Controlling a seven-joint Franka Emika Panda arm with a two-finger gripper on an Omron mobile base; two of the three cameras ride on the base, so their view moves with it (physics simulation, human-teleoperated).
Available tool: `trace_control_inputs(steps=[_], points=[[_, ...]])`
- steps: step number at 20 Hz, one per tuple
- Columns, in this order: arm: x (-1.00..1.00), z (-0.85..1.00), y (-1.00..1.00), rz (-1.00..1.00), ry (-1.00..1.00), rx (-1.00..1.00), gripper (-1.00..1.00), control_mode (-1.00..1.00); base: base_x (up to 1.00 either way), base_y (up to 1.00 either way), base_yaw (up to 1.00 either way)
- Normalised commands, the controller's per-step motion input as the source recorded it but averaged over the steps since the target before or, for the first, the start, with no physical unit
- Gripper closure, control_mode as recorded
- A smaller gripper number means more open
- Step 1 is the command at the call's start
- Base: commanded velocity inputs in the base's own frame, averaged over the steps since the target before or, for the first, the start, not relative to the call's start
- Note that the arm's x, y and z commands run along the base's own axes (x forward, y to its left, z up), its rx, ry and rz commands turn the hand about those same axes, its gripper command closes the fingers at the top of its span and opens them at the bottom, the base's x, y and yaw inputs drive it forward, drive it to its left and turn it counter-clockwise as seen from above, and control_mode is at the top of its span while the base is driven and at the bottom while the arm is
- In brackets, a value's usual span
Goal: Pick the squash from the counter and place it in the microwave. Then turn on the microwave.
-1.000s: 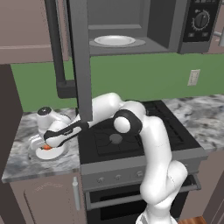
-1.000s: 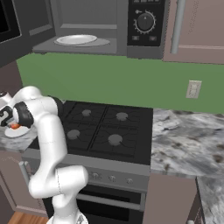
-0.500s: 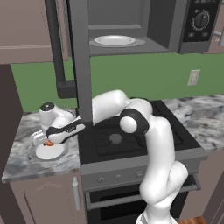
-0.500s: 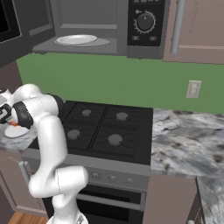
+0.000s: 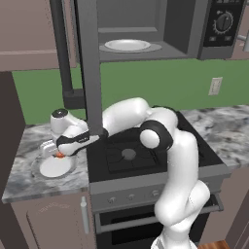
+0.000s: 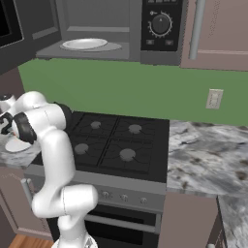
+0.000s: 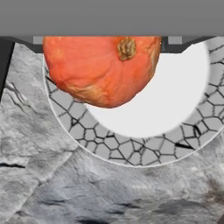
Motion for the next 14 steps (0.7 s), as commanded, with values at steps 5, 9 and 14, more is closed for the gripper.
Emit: trace_control_inputs(steps=[5, 9, 14], points=[[0.00, 0.14, -0.29, -0.01, 0.00, 0.00, 1.00, -1.00, 0.00, 0.00, 0.00], [0.00, 0.17, -0.33, -0.02, -0.01, 0.00, 1.00, -1.00, 0.00, 0.00, 0.00], [0.00, 0.21, -0.35, -0.03, 0.00, 0.00, 1.00, -1.00, 0.00, 0.00, 0.00]])
